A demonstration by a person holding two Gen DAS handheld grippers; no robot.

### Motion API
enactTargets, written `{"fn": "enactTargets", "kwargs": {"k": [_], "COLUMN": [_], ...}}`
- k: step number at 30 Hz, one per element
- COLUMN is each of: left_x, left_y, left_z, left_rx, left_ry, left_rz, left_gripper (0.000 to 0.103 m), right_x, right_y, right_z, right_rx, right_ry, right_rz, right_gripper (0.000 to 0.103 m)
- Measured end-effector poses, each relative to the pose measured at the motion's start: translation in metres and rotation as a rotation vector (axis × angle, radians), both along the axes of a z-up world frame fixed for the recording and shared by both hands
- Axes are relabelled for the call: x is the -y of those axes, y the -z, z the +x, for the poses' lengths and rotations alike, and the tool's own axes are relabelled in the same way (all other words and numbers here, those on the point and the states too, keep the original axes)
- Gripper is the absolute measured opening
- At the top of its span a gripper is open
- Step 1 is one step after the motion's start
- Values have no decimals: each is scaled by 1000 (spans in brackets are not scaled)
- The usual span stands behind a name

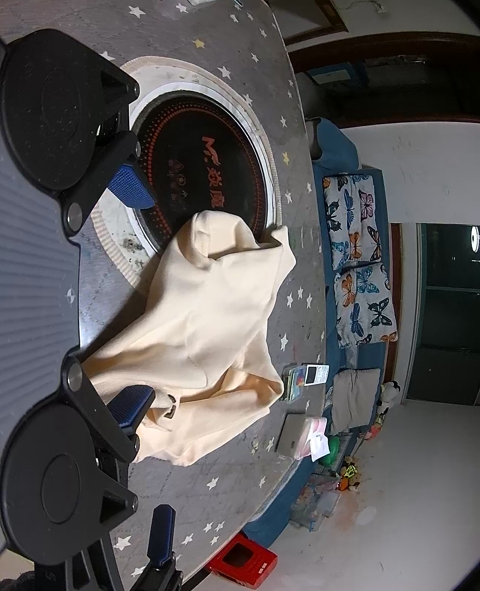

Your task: Fold clothes

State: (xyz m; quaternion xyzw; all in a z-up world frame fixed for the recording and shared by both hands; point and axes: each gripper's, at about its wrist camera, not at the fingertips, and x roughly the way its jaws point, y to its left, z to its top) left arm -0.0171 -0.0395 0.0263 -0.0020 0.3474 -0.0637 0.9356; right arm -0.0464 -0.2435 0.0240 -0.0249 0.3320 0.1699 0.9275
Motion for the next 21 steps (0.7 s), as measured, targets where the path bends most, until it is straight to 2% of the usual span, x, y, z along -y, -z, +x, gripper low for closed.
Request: {"fn": "enactTargets", "kwargs": {"k": [13, 21], "left_x": [6, 13], "left_y": [-5, -4], "left_z": [29, 44], "left_rx": [12, 5], "left_ry": [30, 59], "left_rz": [17, 28], "left_gripper": [103, 99], "right_x": [6, 15], "right_y": [-5, -6], "right_z": [37, 66], "right_rx": [-7, -17], "right_ry": [-11, 3], "right_rz": [-9, -4], "right_gripper": [73, 62]}}
